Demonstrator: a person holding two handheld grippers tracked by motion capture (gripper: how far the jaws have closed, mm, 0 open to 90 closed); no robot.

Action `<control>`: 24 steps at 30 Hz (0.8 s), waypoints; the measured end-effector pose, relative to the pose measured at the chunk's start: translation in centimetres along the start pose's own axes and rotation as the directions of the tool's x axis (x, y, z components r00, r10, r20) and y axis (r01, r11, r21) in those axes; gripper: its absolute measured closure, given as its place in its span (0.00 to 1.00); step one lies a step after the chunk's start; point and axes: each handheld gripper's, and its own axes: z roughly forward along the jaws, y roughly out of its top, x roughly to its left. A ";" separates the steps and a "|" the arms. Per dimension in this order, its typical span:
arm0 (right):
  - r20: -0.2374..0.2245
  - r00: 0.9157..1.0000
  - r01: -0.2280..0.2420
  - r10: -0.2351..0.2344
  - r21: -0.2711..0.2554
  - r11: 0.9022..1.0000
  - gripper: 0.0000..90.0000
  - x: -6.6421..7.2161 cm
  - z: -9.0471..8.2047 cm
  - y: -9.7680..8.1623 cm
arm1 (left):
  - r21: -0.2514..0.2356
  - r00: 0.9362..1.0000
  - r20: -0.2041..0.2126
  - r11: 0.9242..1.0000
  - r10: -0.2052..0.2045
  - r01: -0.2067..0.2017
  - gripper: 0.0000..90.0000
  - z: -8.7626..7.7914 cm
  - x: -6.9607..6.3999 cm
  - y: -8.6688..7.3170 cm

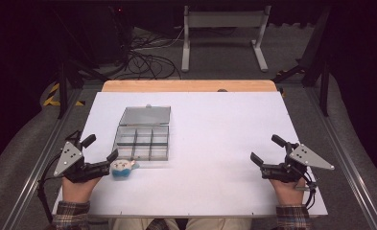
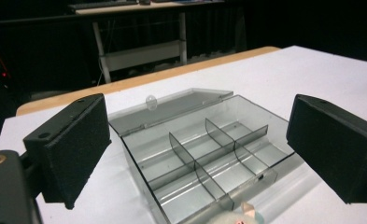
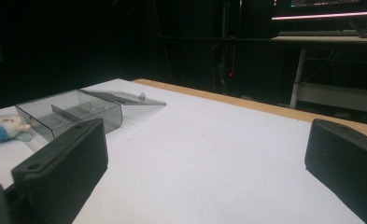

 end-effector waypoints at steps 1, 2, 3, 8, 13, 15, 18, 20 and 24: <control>0.000 1.000 0.000 0.000 0.000 1.000 0.00 0.0 0.0 0.0 | 0.007 1.000 -0.002 1.000 0.002 -0.002 0.08 0.0 0.0 0.0; 0.001 1.000 0.002 -0.002 -0.001 1.000 0.00 0.0 0.0 0.0 | 0.028 1.000 -0.001 1.000 0.003 -0.003 0.08 0.0 -0.1 -0.2; 0.003 1.000 0.003 -0.003 -0.001 1.000 0.00 0.0 0.0 0.0 | 0.028 1.000 -0.001 1.000 0.003 -0.003 0.08 0.0 -0.1 -0.2; 0.004 1.000 0.000 0.000 0.001 1.000 0.00 0.0 -0.1 0.0 | 0.093 1.000 -0.003 0.996 0.019 -0.018 0.08 0.0 -0.4 -0.4; 0.006 1.000 0.003 -0.003 0.002 1.000 0.00 0.0 0.0 0.0 | 0.158 1.000 -0.011 0.987 0.019 -0.017 0.08 0.2 -0.7 -0.7; 0.006 1.000 0.006 -0.006 0.006 1.000 0.00 0.0 0.1 0.0 | 0.187 1.000 -0.013 0.982 0.022 -0.019 0.08 0.3 -0.7 -0.9; 0.007 1.000 0.006 -0.006 0.006 1.000 0.00 0.0 0.1 0.0 | 0.231 1.000 -0.009 0.973 0.024 -0.022 0.08 0.4 -0.8 -1.1; 0.007 1.000 0.006 -0.006 0.006 1.000 0.00 0.1 0.1 0.0 | 0.255 1.000 -0.006 0.967 0.027 -0.025 0.07 0.6 -0.9 -1.3; 0.006 1.000 0.008 -0.008 0.010 1.000 0.00 0.0 0.1 0.0 | 0.292 1.000 -0.005 0.956 0.031 -0.028 0.07 0.7 -0.9 -1.5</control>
